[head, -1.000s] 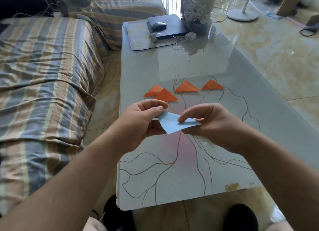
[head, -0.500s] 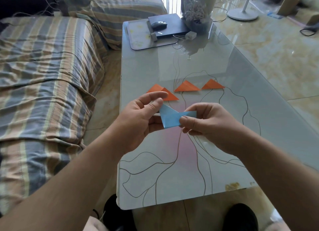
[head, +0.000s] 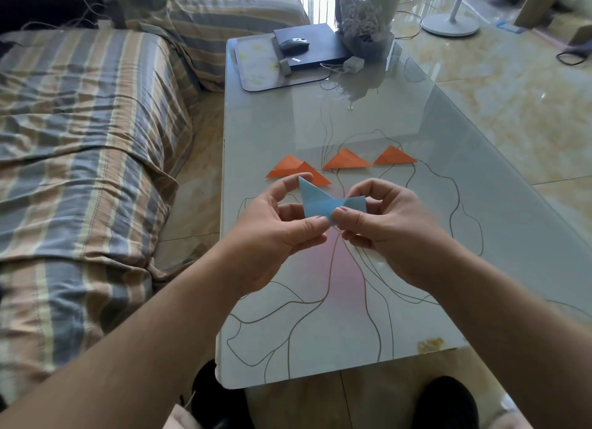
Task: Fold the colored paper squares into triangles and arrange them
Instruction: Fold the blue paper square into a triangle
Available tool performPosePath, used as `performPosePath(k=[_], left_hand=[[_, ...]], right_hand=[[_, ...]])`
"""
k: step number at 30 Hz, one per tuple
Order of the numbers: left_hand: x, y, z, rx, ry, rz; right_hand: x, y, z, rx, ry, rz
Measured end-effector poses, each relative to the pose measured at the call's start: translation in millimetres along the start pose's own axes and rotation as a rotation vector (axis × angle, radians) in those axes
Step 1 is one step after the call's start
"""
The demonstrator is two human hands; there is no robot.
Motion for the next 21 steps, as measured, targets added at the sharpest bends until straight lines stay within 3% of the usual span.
performPosePath(k=[9,17,21], left_hand=[[2,3,1,-0.065,-0.036,0.032],[3,5,4,-0.143,-0.057,0.056],[4,7,5,-0.091,-0.081,0.057]], right_hand=[[2,-1,9,0.005,-0.079,0.042],[-1,-27,0,0.002,-0.029,-0.211],[-2,-29,-1,0.007,-0.016,-0.228]])
Point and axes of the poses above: each hand's wrist, its own x-axis towards the middle knuckle, its own z-axis out of the back of the hand, y = z × x, the point moved 9 cm from there along x, towards the middle knuckle, and after that the axes turned 14 degrees about x, right-handed, at the moved point
